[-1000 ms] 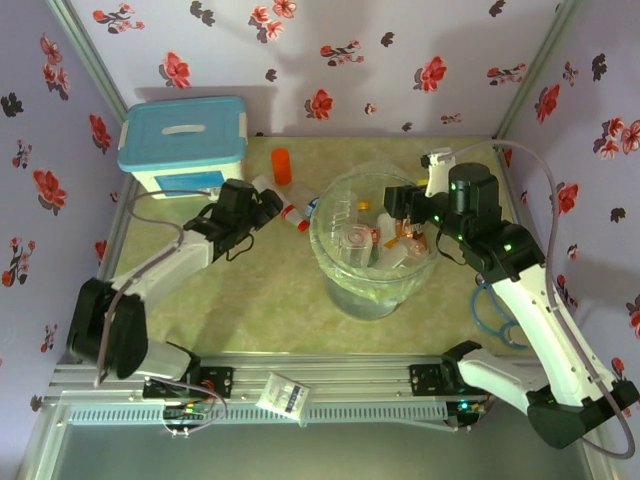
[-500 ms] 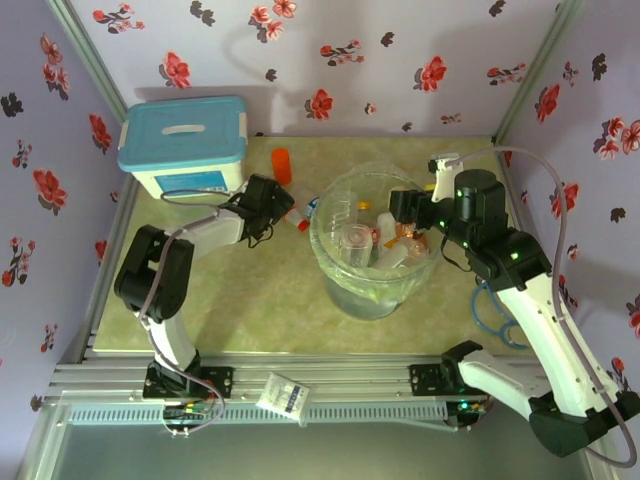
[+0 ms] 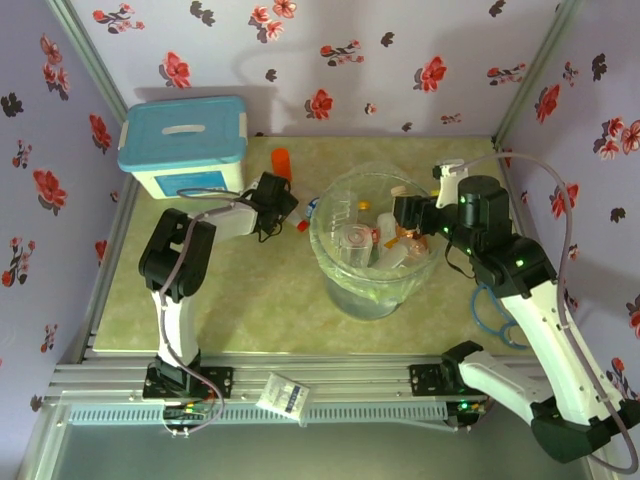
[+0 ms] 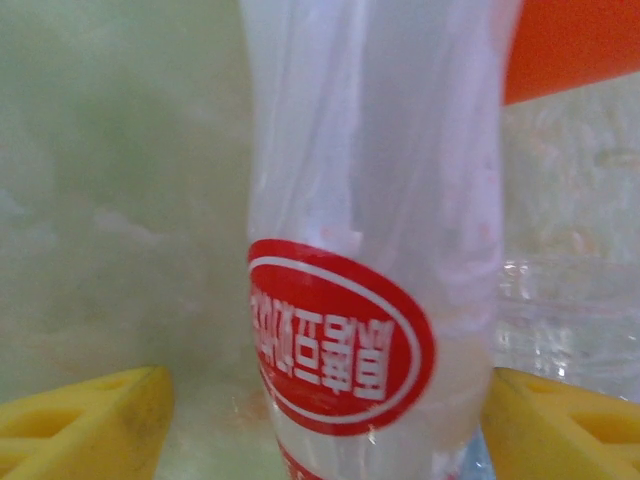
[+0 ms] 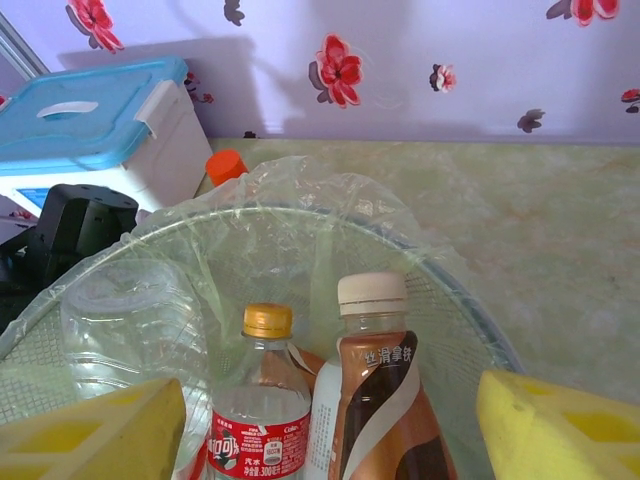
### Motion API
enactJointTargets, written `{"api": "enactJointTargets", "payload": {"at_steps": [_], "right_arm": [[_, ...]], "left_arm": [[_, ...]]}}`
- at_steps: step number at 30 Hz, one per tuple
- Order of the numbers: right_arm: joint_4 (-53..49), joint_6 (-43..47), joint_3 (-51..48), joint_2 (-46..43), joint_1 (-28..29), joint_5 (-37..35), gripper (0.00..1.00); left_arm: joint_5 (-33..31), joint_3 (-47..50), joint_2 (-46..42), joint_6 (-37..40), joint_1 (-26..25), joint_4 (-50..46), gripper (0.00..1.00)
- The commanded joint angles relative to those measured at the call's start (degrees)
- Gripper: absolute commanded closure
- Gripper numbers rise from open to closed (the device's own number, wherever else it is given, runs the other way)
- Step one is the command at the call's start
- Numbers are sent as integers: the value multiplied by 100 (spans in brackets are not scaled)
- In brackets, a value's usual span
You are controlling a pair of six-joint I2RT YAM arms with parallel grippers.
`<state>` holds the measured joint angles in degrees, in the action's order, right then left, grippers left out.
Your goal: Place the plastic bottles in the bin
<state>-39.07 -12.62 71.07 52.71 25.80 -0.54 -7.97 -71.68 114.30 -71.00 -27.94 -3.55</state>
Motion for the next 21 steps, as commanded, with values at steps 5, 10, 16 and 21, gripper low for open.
{"api": "enactJointTargets", "payload": {"at_steps": [5,10,16,21], "right_arm": [[-57,-3,18,-96,-40,-201,23],[28,-37,9,-56,-40,-193,22],[217,-108,20,17,-40,-93,23],[348,-107,267,282,-40,171,23]], "left_arm": [[-135,384,-358,-165,-1,331,49],[-233,860,-1015,79,-56,517,59],[-239,1410,-1980,450,-200,588,56],[37,1715,-2919,1557,-347,643,51]]}}
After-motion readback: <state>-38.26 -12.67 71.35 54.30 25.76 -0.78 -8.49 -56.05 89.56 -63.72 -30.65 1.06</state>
